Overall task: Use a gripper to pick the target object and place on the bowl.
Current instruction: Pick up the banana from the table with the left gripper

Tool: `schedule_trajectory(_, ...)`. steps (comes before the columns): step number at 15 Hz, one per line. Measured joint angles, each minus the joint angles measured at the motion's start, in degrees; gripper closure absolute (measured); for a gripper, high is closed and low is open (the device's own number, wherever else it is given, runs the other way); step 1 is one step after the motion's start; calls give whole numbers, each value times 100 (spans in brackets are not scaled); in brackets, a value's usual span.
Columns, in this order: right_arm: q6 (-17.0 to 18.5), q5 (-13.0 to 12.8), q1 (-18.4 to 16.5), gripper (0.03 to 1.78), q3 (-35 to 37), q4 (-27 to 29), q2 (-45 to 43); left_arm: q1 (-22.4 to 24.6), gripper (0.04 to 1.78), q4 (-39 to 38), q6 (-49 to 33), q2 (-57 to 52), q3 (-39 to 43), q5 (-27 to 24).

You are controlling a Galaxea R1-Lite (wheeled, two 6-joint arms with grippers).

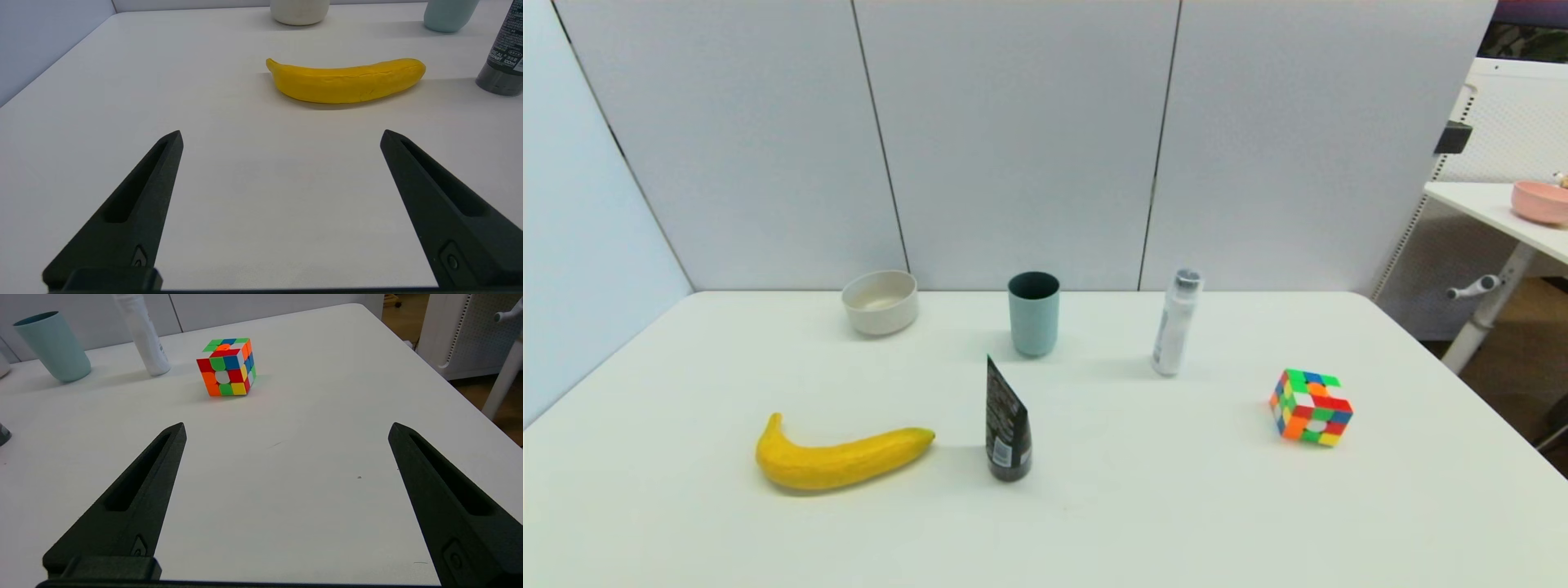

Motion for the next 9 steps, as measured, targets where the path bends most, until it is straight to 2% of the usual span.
schedule_trajectory(9,2,1,0,10,0,0,0,0,11,0,2,0,0,0)
